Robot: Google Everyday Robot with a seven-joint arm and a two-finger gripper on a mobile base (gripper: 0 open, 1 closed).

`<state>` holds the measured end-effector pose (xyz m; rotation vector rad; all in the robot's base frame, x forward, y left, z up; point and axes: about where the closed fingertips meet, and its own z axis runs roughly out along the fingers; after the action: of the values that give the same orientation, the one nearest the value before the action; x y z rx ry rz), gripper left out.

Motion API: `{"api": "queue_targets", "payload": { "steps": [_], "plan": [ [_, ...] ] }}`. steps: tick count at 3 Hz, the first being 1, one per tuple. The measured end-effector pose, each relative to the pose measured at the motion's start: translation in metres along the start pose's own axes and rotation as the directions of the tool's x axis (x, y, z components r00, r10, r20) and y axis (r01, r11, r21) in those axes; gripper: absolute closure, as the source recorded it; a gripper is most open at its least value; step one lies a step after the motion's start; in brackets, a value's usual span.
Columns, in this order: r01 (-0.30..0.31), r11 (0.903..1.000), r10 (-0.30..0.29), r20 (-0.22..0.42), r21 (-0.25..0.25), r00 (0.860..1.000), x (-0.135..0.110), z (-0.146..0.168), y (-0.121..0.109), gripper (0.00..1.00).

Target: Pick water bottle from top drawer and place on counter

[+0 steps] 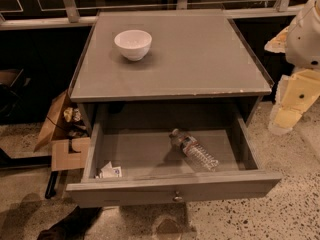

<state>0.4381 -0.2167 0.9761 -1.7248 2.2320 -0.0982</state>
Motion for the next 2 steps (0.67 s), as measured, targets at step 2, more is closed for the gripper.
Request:
{"api": "queue_targets", "payload": {
  "steps": [2],
  "plan": [
    [0.0, 1.0, 0.0, 0.0, 0.0, 1.0, 0.0, 0.0, 0.0, 0.16]
  ]
}}
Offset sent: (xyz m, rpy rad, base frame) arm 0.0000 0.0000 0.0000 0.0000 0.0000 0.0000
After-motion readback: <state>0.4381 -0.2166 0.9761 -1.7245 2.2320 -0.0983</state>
